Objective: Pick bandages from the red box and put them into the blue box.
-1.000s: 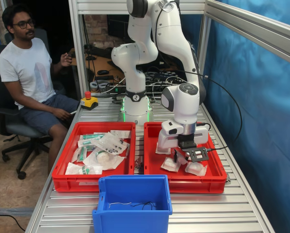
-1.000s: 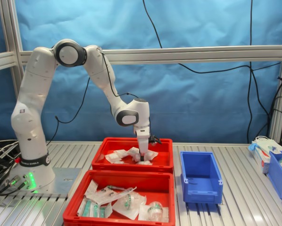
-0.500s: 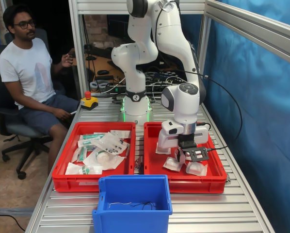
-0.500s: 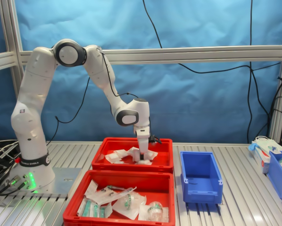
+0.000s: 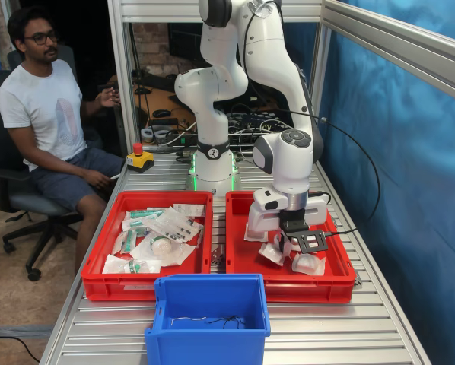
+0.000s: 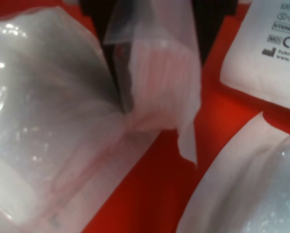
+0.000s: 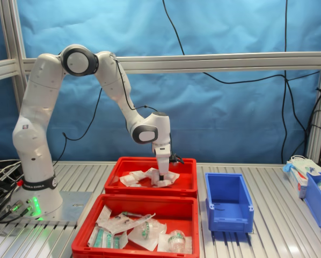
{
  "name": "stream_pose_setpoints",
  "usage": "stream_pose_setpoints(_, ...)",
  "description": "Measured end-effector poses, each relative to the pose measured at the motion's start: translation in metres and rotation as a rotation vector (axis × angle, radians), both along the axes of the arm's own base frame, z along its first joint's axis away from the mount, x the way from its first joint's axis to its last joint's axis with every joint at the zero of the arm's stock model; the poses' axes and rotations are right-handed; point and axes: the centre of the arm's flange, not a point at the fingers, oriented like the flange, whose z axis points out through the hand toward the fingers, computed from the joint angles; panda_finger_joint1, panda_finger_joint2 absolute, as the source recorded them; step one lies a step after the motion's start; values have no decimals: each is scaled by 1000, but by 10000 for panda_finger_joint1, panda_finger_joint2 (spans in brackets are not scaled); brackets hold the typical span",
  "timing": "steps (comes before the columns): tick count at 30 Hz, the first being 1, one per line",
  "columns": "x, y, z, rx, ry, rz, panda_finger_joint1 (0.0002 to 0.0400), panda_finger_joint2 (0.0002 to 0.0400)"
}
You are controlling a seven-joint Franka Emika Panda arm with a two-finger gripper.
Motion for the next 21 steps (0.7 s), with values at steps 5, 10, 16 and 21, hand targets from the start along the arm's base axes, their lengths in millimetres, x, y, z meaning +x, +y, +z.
stream_pose_setpoints(5,0,-2,7,-8,14,-4,55,55)
stream_pose_setpoints(10,1,-8,29,-21,41,-15,55,55)
stream_pose_setpoints(16,20,-19,90,-1,-23,-48,55,55)
stream_pose_setpoints(21,42,-30,140,26,-104,-79,55,55)
